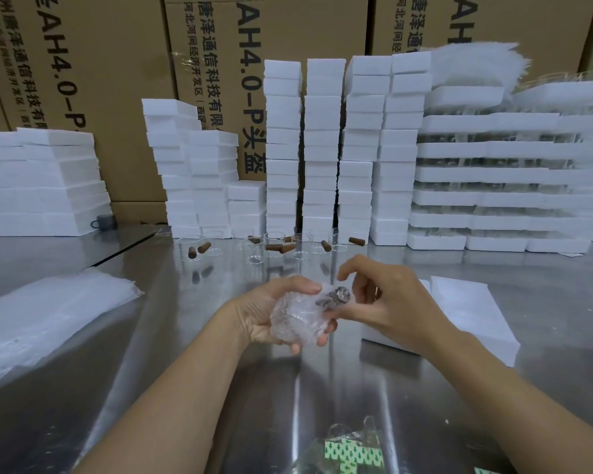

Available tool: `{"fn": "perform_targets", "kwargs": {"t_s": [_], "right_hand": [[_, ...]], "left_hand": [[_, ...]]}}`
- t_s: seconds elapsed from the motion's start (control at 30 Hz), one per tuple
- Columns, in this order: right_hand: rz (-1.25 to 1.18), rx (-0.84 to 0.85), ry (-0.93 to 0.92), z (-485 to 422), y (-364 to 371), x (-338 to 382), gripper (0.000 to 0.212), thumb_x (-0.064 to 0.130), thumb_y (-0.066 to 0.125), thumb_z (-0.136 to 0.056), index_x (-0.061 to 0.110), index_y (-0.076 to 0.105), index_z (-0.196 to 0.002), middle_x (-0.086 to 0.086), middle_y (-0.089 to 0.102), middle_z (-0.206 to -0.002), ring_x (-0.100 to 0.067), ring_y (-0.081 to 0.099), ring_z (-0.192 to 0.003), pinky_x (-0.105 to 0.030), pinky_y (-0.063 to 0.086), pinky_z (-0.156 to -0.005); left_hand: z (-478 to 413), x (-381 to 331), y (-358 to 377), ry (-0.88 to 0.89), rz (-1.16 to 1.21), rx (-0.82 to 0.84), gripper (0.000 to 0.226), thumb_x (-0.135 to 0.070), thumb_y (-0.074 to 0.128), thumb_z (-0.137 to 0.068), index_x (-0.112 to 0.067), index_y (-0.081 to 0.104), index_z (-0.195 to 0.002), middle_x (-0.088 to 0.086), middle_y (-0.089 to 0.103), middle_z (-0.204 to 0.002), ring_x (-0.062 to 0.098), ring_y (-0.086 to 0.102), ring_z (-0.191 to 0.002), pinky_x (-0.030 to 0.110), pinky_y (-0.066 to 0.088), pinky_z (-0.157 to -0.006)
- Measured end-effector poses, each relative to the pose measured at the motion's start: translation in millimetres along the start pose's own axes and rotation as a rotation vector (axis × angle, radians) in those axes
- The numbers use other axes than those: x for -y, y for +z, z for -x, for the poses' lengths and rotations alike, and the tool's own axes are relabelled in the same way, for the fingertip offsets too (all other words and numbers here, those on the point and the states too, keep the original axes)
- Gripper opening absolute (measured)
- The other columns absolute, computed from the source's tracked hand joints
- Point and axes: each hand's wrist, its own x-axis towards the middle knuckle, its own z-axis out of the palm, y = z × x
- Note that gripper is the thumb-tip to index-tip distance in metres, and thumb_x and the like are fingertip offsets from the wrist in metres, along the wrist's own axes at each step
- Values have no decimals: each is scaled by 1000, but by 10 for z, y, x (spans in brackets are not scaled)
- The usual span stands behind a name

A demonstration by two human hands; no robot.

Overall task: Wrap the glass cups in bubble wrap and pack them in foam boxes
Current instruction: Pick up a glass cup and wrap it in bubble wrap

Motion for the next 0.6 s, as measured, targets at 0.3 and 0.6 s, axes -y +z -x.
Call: {"fn": "perform_targets", "kwargs": {"t_s": [0.3,0.6], "right_hand": [[505,265,547,55,-217,-574,68,97,42,-74,38,68,-96,17,66,-89,-6,62,-85,-31,49,-72],[114,498,328,33,61,-142,42,32,62,-86,47,72,-124,22,69,-130,-4,58,-125,-30,42,-113]], "left_hand": [[-141,-21,-167,355,54,-605,76,-37,98,-59,-5,69,-122,15,78,-99,28,77,-83,38,65,-56],[-251,-49,-202,601,-203,-1006,49,-45,93,-62,-19,82,-102,1,82,-95,15,78,-86,24,58,-72]]}}
